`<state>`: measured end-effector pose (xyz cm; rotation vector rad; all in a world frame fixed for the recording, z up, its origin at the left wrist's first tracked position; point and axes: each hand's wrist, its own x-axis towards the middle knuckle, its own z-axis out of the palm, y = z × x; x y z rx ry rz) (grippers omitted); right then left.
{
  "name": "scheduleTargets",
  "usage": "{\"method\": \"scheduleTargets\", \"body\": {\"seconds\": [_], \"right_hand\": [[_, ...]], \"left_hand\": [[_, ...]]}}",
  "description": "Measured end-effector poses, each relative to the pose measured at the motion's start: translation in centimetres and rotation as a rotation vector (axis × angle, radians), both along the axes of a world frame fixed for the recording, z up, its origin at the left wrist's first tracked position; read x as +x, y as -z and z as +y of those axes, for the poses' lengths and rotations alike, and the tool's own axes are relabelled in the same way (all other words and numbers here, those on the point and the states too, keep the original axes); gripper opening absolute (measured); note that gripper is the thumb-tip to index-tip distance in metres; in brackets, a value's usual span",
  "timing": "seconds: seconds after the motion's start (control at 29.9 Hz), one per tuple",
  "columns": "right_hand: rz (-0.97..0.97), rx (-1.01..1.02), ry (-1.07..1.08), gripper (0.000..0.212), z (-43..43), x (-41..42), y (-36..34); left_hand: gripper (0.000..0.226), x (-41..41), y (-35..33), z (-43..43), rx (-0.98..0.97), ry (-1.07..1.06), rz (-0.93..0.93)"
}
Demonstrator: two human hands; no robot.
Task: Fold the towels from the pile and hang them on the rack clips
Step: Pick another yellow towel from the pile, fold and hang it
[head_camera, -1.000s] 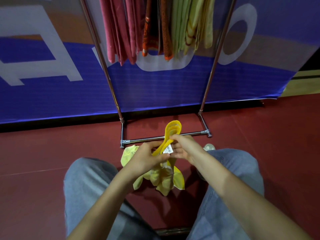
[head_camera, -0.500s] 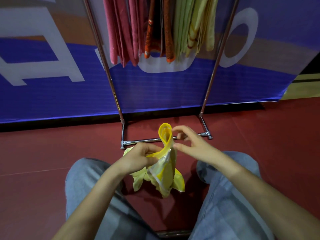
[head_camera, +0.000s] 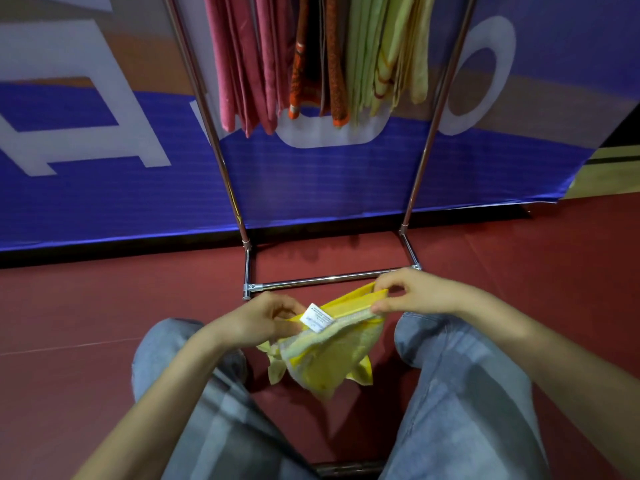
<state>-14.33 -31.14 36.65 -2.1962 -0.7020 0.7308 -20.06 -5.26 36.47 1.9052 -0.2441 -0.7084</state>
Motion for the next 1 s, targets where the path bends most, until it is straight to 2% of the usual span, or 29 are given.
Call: {"method": "scheduleTargets", "body": {"seconds": [0.1, 0.27, 0.4, 0.54, 0.7, 0.8, 0.94, 1.0], "right_hand": [[0.081, 0.07, 0.037, 0.017, -0.1, -0.4, -0.1], [0.123, 0.228, 0.177, 0.015, -0.1, -1.1, -0.3], [0.093, 0.282, 0.338, 0.017, -0.3, -1.0, -0.7], [0.159, 0.329, 0.448, 0.021, -0.6, -1.4, -1.2], [0.217, 0.397, 0.533, 0.026, -0.6, -1.7, -1.5], [0.25, 0.414, 0.525, 0.015, -0.9, -2.0, -1.7], [0.215, 0.372, 0.474, 0.016, -1.4, -1.9, -2.1], [0.164, 0.322, 0.427, 0.019, -1.7, -1.6, -2.7]], "left_hand": [[0.017, 0.1, -0.4, 0.1, 0.101, 0.048, -0.045], [0.018, 0.2, -0.7, -0.3, 0.159, -0.032, -0.162], [0.014, -0.3, -0.5, -0.7, -0.052, -0.18, -0.072], [0.024, -0.7, -0.9, -0.8, -0.207, -0.315, 0.006], [0.03, -1.3, -0.8, -1.6, -0.293, -0.489, -0.06], [0.023, -1.3, -0.5, -1.5, -0.209, -0.531, -0.175], [0.02, -0.7, -0.6, -0.9, 0.057, -0.347, -0.398], [0.014, -0.3, -1.1, -0.6, 0.111, -0.277, -0.444]]}}
